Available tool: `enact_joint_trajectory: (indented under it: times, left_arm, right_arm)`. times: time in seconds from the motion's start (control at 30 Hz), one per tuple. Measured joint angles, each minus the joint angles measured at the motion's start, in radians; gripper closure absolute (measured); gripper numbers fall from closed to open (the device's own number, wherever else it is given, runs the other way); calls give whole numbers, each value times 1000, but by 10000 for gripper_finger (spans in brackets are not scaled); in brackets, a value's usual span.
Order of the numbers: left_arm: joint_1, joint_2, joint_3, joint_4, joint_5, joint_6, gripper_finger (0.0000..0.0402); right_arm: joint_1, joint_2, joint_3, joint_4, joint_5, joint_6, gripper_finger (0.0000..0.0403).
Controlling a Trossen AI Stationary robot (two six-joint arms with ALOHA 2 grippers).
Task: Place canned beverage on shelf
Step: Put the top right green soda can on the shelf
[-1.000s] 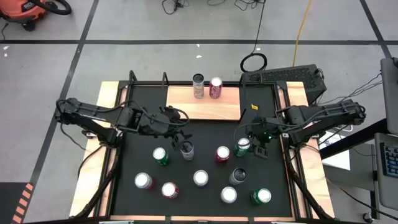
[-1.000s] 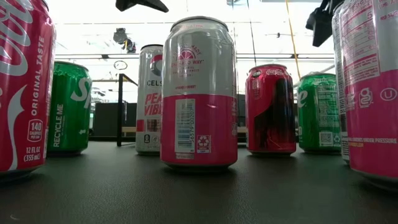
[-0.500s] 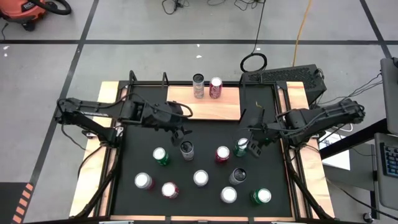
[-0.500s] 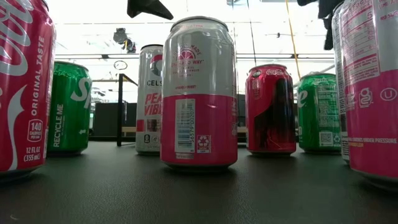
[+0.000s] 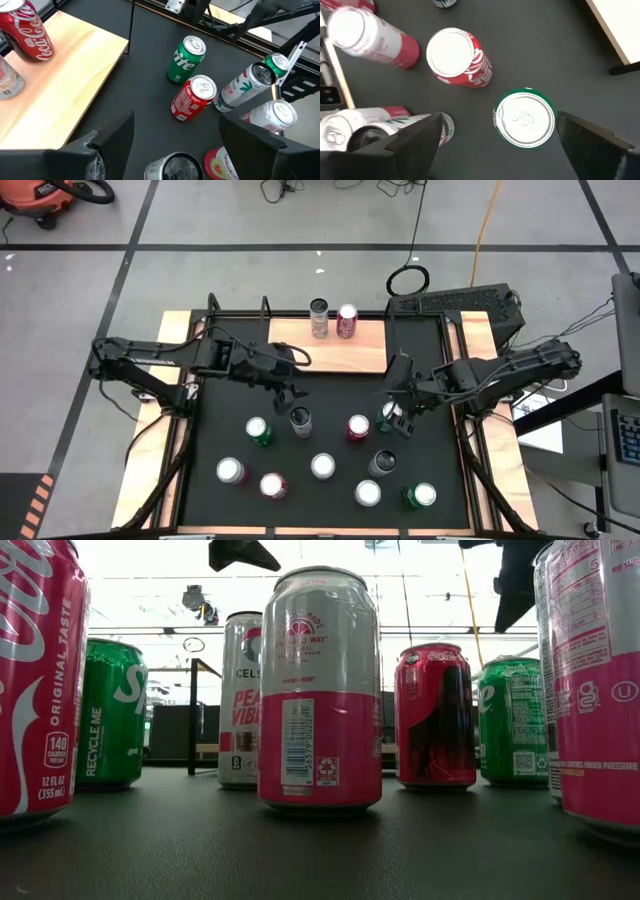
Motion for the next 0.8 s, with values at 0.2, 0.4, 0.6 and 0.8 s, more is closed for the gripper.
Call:
enact_joint_trajectory:
  times: [0.2,0.4,0.6,0.8]
  left_arm:
    - [2,0,0,-1,3,10,117]
    - [2,0,0,-12,18,22,117]
    - [-1,0,0,-59,18,5,117]
    - [-1,0,0,-54,19,-9,117]
  right_arm:
    - [-2,45,0,-13,-2,-42,18]
    - [-2,55,0,-49,47,-146,14]
    - [-8,54,0,-65,74,-249,14]
    - [-36,54,-12,-50,66,-277,14]
